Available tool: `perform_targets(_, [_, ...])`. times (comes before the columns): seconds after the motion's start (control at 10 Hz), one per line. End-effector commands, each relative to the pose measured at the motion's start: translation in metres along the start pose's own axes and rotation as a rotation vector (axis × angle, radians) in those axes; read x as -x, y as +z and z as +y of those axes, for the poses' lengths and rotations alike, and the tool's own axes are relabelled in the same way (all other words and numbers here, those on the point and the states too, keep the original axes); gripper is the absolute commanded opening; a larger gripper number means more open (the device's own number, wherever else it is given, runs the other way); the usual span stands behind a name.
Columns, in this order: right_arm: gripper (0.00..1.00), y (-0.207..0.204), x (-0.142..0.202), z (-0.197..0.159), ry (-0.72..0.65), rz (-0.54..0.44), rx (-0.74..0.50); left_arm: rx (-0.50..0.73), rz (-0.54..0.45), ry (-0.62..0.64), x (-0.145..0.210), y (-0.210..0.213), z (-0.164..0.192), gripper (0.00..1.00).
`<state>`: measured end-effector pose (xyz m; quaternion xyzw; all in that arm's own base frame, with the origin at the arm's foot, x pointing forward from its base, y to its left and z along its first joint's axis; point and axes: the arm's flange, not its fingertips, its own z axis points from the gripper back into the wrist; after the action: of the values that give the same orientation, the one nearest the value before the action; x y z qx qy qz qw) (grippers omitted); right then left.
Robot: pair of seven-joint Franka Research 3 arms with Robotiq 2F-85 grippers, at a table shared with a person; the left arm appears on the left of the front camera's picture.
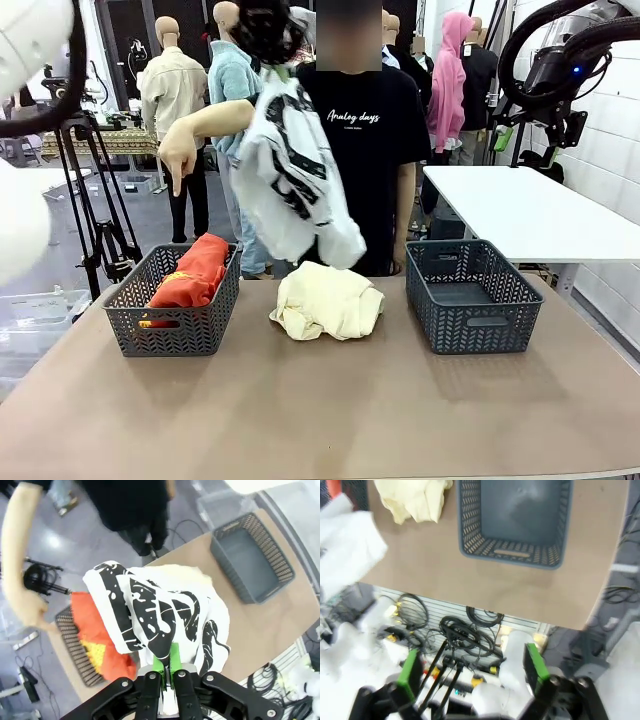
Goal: Sort the tops and bottoms.
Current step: Sort the clothes according to human instructions.
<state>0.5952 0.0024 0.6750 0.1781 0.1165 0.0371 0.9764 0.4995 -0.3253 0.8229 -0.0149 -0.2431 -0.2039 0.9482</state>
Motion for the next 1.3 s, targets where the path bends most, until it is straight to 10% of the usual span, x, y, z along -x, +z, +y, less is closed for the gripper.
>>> perform_targets(0.0, [1.0,0.003,-0.003,0.002,-0.013,-0.007,0.001,-0.082,-0.011,0.14,0.03,0.001,0.04,0.0])
perform_targets(0.6, [1.0,0.003,-0.003,0.002,-0.013,-0.007,0.001,-0.036,0.025,0.083,0.005,0.007,0.028,0.0])
perform_targets(1.2, [1.0,0.003,-0.003,0.002,-0.013,-0.007,0.001,-0.13,-0.048,0.463,0.083,0.011,0.155,0.0])
